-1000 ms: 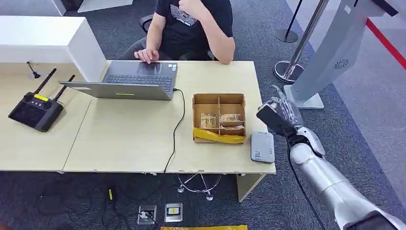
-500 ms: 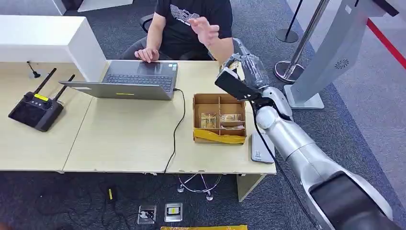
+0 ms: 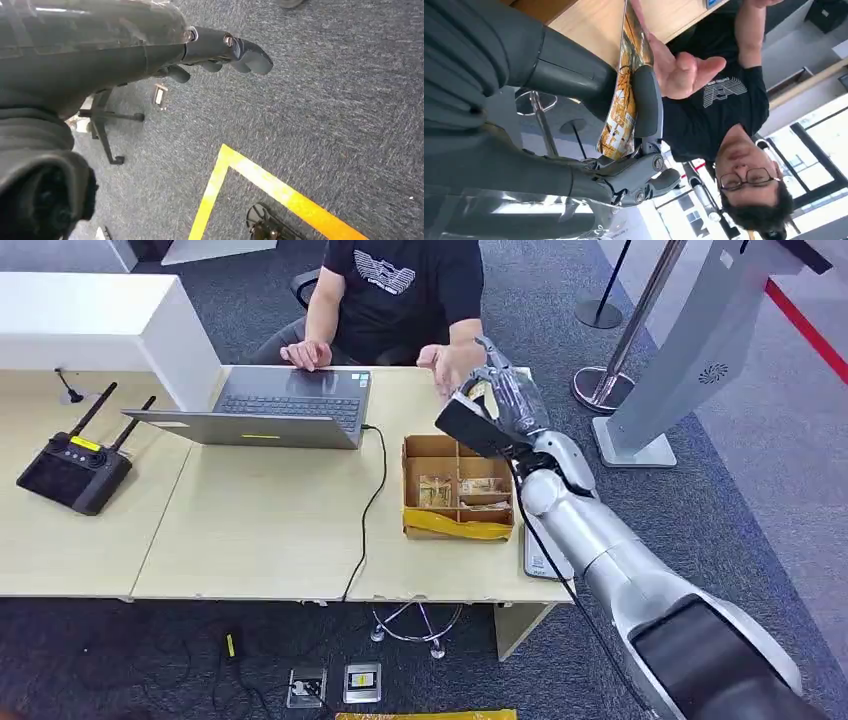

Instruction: Pass the card to the sensor for recognition and then transmit it.

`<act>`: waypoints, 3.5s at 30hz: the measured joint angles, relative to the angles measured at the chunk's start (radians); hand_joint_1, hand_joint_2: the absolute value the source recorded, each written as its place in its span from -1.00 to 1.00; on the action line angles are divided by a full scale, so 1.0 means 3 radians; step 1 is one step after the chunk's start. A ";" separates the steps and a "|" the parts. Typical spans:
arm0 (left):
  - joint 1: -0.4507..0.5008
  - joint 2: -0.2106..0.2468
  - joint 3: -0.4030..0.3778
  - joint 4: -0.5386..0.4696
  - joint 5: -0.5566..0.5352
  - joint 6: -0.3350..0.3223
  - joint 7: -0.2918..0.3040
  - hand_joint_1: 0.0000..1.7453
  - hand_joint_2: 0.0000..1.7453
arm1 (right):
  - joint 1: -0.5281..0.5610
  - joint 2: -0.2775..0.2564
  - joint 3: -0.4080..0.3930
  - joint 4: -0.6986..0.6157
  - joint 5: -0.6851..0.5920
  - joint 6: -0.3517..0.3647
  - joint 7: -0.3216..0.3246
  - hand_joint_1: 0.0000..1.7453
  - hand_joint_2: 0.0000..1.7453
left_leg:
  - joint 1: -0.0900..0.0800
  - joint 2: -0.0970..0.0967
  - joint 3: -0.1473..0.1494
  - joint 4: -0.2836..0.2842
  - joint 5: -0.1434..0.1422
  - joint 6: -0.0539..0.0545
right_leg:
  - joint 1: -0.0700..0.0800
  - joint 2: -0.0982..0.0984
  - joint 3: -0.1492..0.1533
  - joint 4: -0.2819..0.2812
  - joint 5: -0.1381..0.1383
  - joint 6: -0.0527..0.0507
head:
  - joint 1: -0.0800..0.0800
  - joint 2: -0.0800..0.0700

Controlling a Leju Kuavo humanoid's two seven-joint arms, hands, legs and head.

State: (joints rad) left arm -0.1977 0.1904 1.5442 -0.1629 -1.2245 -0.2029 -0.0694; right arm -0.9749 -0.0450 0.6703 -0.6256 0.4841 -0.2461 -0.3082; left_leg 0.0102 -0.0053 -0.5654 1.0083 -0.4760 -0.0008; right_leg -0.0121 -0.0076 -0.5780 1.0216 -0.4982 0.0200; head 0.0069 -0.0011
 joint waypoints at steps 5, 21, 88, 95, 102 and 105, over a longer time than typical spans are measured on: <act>0.0002 -0.0004 0.0000 0.0000 0.0001 0.0000 0.0000 -1.00 -1.00 | -0.0001 0.0014 0.0000 0.0050 0.0042 0.0001 0.0000 1.00 1.00 | 0.0000 0.0000 0.0000 0.0000 0.0000 0.0000 | 0.0000 0.0000 0.0000 0.0000 0.0000 0.0000 | 0.0000 0.0000; 0.0004 -0.0010 0.0000 0.0000 -0.0018 0.0001 0.0000 -1.00 -1.00 | -0.0003 0.0090 0.0003 0.0182 0.0291 0.0066 0.0056 -1.00 -1.00 | 0.0000 0.0000 0.0000 0.0000 0.0000 0.0000 | 0.0000 0.0000 0.0000 0.0000 0.0000 0.0000 | 0.0000 0.0000; 0.0020 -0.0080 -0.0002 0.0000 0.0135 0.0000 0.0214 -1.00 -1.00 | 0.2095 -0.1002 -0.0290 -0.3216 0.1544 0.0788 0.2220 -1.00 1.00 | 0.0004 0.0012 0.0004 -0.0001 -0.0008 -0.0007 | 0.0004 0.0012 0.0000 -0.0002 -0.0004 -0.0006 | 0.0000 0.0000; 0.0018 -0.0079 -0.0002 0.0000 0.0122 0.0000 0.0209 -1.00 -1.00 | 0.2063 -0.0808 -0.0301 -0.2950 0.1691 0.0740 0.2121 -1.00 1.00 | 0.0004 0.0012 0.0004 -0.0001 -0.0008 -0.0007 | 0.0004 0.0012 0.0000 -0.0002 -0.0004 -0.0006 | 0.0000 0.0000; 0.0018 -0.0079 -0.0005 0.0000 0.0085 0.0000 0.0169 -1.00 -1.00 | 0.2028 -0.0702 -0.0320 -0.2770 0.1733 0.0675 0.2057 -1.00 1.00 | 0.0004 0.0012 0.0004 -0.0001 -0.0008 -0.0007 | 0.0004 0.0012 0.0000 -0.0002 -0.0004 -0.0006 | 0.0000 0.0000; 0.0018 -0.0079 -0.0009 0.0000 0.0071 0.0000 0.0168 -1.00 -1.00 | 0.2020 -0.0671 -0.0332 -0.2698 0.1766 0.0645 0.2019 -1.00 1.00 | 0.0004 0.0012 0.0004 -0.0001 -0.0008 -0.0007 | 0.0004 0.0012 0.0000 -0.0002 -0.0004 -0.0006 | 0.0000 0.0000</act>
State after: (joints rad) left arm -0.1922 0.1667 1.5415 -0.1629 -1.2032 -0.2029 -0.0191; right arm -0.3688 -0.2464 0.5707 -1.4351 1.0140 -0.0526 0.2976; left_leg 0.0114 -0.0017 -0.5642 1.0080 -0.4784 -0.0030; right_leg -0.0110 -0.0039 -0.5781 1.0211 -0.4993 0.0182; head 0.0069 -0.0011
